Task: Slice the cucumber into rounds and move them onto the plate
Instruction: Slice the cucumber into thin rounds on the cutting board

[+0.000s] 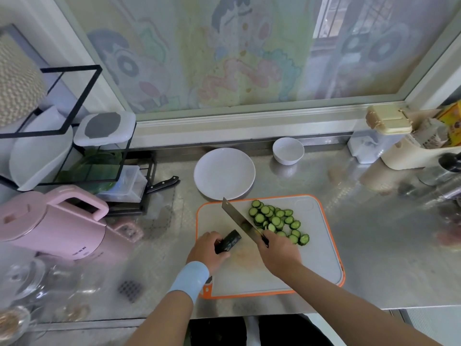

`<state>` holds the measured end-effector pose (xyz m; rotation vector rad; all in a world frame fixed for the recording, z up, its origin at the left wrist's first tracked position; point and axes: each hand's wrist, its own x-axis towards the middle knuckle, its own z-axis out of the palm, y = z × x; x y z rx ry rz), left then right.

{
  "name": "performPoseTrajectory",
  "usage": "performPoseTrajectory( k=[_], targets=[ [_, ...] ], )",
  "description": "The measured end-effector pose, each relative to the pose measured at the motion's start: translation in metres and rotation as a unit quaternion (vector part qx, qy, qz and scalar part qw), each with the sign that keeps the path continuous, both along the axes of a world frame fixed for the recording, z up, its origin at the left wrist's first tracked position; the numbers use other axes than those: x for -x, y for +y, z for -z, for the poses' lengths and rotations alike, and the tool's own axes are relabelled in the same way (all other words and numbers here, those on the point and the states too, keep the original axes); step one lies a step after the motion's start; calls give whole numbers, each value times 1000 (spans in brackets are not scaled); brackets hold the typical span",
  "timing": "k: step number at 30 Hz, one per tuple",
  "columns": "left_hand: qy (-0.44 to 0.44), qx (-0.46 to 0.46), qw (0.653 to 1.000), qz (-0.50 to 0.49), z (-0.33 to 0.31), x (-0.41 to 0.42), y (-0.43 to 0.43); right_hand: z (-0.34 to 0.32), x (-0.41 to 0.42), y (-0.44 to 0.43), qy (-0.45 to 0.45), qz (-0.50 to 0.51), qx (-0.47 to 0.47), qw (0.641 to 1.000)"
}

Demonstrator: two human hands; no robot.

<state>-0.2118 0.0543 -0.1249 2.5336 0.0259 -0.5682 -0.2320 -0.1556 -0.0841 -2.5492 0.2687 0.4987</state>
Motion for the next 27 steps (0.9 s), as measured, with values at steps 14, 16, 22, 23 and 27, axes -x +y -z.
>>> performPoseTrajectory(
  k=[14, 16, 22, 23, 27],
  targets=[
    [-116, 24, 993, 21, 10, 24, -9, 10, 14, 2, 7, -72, -11, 997],
    [-146, 11, 987, 66, 13, 23, -15, 13, 13, 1, 13, -77, -16, 997],
    [-183, 21, 979, 93, 29, 32, -32, 20, 12, -1, 10, -99, -31, 995],
    [-189, 25, 978, 83, 32, 33, -33, 21, 12, -1, 10, -97, -33, 995],
    [-220, 24, 973, 59, 35, 34, -37, 26, 11, 0, 17, -98, -36, 994]
  ],
)
